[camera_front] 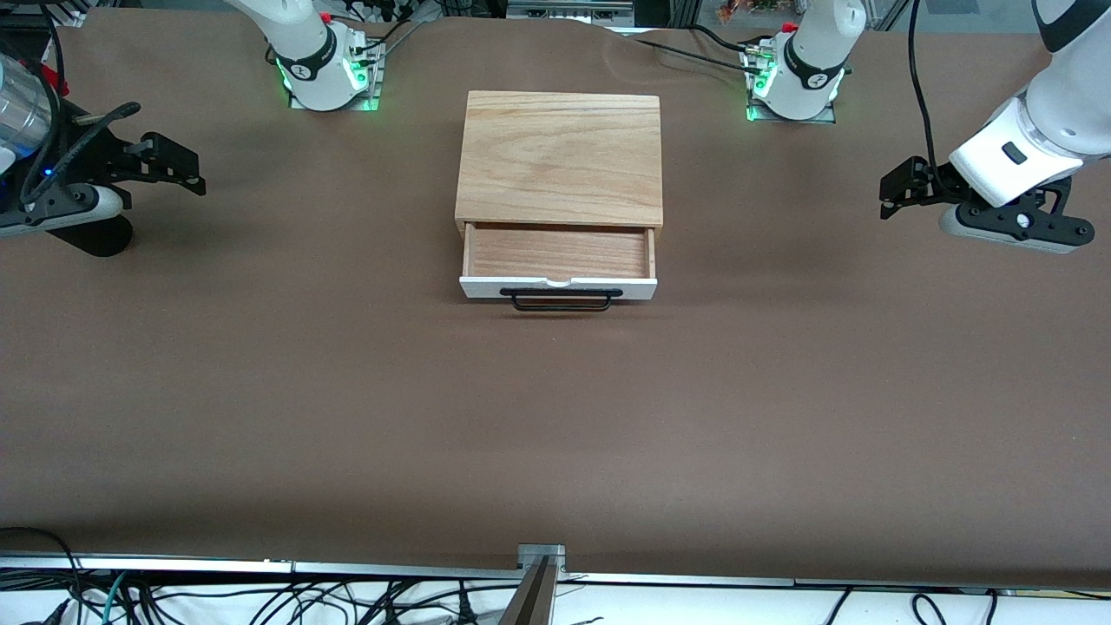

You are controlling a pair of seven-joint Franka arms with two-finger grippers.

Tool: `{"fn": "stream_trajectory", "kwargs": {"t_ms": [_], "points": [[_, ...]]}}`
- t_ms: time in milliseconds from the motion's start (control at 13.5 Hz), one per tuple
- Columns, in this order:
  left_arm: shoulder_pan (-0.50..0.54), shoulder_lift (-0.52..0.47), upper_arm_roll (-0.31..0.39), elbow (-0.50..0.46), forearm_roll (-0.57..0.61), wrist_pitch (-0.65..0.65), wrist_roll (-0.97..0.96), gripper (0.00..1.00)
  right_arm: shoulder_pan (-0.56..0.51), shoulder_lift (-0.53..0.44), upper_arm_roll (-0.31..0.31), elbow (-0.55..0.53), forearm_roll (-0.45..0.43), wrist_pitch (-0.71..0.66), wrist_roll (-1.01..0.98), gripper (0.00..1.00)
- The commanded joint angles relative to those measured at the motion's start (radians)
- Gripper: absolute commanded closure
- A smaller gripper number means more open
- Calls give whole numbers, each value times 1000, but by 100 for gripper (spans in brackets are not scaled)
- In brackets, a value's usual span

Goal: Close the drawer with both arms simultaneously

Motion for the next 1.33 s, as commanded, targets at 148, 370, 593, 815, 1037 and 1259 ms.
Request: {"fn": "stream_trajectory", "kwargs": {"t_ms": [148,370,593,815,1037,1259], "points": [[3,16,2,19,-10,-14,7,0,-2,-5,1,-3,13,1,-12,0],[4,16,5,17,-8,-37,4,0,-2,-5,1,-3,13,1,-12,0],[3,16,5,17,-8,-40,-2,0,-2,-5,1,-3,13,1,-12,0],[3,16,1,17,-8,-40,-4,0,-2,-5,1,-3,13,1,-12,0],[3,16,-1,17,-8,-42,-4,0,-2,-2,2,-8,15,7,-12,0],[1,16,-1,17,-10,-42,-4,0,-2,-2,2,-9,15,12,-14,0]]}}
